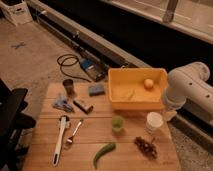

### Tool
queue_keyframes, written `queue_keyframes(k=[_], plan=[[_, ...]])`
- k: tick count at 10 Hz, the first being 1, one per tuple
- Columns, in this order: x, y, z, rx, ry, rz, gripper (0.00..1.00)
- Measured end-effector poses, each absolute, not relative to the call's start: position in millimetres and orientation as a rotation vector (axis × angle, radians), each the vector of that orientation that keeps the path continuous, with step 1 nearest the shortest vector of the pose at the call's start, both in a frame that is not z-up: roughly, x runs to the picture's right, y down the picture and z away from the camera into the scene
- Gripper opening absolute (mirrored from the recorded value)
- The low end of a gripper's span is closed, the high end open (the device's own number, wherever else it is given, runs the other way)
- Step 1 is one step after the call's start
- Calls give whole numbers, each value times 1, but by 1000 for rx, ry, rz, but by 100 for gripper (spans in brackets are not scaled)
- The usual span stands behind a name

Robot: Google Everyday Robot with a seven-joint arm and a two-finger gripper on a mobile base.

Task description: Place brush in paper cup

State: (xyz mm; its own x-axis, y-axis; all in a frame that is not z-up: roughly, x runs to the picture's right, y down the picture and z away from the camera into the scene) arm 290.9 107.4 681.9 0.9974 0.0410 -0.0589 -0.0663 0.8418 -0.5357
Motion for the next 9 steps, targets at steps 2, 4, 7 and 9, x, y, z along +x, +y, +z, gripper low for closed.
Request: queue_keyframes(k=[2,4,7,9], plan=[[291,107,682,-567,46,57,65],[291,107,682,-567,46,57,65],[285,95,681,-544,44,-7,65],[255,86,681,-533,3,-119,65]])
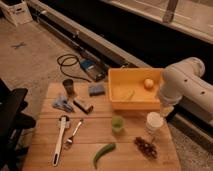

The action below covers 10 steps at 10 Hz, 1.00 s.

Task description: Place brush in paper cup

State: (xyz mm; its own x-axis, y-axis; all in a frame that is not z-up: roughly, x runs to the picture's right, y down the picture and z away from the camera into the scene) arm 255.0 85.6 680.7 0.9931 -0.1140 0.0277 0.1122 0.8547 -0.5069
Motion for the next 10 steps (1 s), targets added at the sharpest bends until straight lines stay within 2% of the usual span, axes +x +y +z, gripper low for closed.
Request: queue_keyframes(k=[4,7,10], plan=[[164,93,683,-538,-112,-348,65],[95,115,675,-535,-208,-564,65],[92,117,674,-532,-212,-582,65]])
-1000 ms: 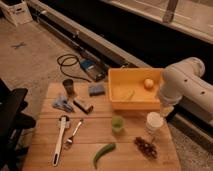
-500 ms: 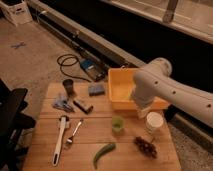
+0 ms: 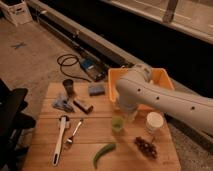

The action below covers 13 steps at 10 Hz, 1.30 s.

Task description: Place brush in paper cup

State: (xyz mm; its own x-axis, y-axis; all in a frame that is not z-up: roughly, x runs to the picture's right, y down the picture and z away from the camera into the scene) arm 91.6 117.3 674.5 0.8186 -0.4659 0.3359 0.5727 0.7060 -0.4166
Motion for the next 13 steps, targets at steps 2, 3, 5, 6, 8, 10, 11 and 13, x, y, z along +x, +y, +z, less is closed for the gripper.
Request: queue_keyframes(k=[2,3,5,6,8,10,11,13], plan=[[92,116,675,-534,-204,-583,65],[90,115,675,-539,-186,-611,65],[72,112,680,-541,-174,-697,65],[51,111,685,-545,-179,-764,65],[2,111,697,-555,-202,-883,65],[-49,114,712,-558,-241,-1004,65],[-71,115,718,-556,-260,-1057,65],[-115,121,730,-552,-305,-1162,65]])
